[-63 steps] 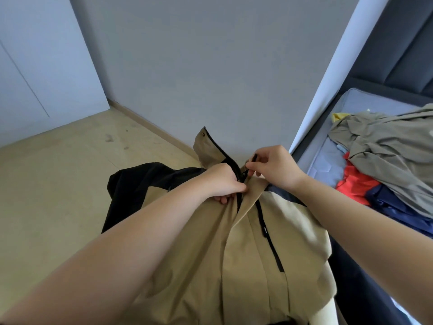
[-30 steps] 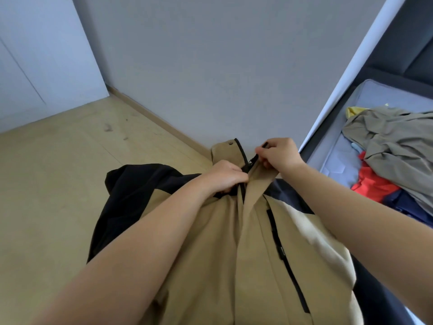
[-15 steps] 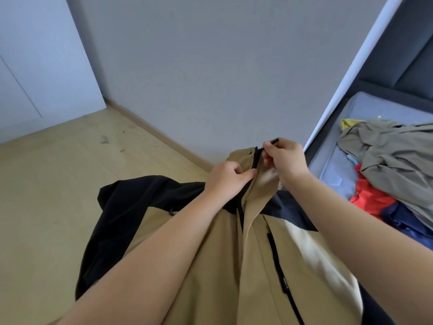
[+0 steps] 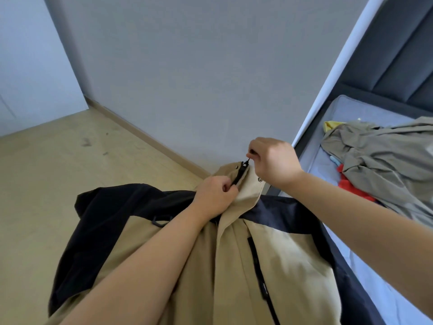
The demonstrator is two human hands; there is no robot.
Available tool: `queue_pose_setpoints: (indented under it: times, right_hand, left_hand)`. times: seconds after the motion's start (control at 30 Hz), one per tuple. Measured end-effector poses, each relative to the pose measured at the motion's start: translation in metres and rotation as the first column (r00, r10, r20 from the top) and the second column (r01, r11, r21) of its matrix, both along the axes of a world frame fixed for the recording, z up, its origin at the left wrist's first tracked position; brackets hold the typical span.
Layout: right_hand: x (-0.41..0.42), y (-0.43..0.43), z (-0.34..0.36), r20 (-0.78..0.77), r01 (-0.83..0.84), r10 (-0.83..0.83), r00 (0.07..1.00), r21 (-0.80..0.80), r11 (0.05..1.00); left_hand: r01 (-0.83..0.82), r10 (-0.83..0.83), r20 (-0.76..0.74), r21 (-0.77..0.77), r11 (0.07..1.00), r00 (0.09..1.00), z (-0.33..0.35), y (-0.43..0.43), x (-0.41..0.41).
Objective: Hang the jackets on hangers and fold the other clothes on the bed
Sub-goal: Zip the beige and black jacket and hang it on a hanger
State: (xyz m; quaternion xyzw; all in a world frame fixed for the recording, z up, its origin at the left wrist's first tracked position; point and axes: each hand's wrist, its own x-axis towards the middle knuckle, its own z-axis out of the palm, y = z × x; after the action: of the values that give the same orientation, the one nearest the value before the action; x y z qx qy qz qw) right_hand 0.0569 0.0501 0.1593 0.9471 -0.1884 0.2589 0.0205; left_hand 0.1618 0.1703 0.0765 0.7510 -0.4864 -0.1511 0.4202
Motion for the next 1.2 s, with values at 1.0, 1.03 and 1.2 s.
queue_pose_setpoints:
  times: [1.0,1.03,1.2]
  right_hand:
    - [-0.023,-0.055,-0.105,-0.756,0.63,0.003,0.654,0.548,0.551]
    - [-0.022,-0.056,-0.106,-0.718,0.613,-0.015,0.696,0.583,0.534]
    - [-0.004,-0.064,-0.072,-0.451,0.569,-0.347,0.822,0.668,0.479]
  left_hand:
    - [-0.091,0.076,-0.133,-0.117,0.989,0.988,-0.014,0.008,0.002]
    - [-0.105,0.09,-0.123,-0.124,0.987,0.988,-0.014,0.009,0.002]
    - [-0.15,0.162,0.04,-0.215,0.965,0.986,-0.004,0.015,0.0]
